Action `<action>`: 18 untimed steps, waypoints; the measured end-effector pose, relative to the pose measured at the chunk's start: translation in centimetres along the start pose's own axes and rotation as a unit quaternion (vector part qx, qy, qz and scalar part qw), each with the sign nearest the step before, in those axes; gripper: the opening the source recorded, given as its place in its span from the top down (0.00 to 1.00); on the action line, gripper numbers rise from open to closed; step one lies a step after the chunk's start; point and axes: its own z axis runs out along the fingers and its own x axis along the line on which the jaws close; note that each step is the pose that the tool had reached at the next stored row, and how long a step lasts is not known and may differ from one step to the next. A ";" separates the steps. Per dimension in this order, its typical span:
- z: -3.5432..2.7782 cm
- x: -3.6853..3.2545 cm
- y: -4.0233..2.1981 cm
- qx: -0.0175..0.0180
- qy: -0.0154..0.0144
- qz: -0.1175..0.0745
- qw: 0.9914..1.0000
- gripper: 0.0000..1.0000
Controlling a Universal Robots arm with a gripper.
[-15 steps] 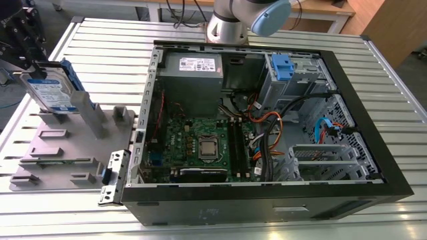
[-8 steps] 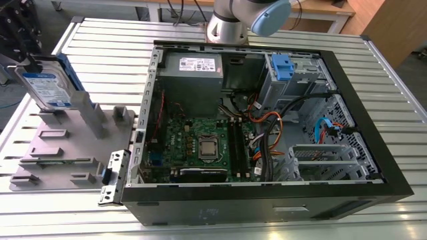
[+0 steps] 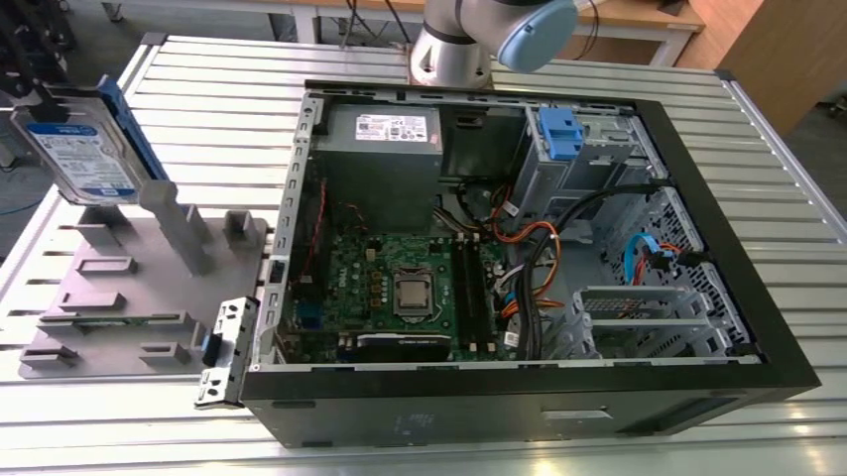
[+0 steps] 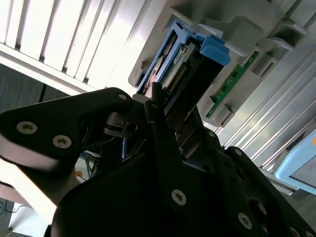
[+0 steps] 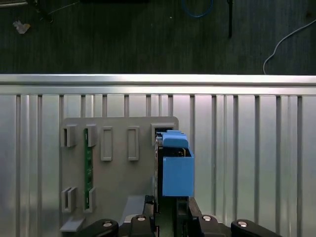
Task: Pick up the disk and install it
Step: 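Pick up the disk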
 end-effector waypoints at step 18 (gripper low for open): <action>-5.08 -0.06 -0.07 0.001 0.000 0.000 1.000 0.65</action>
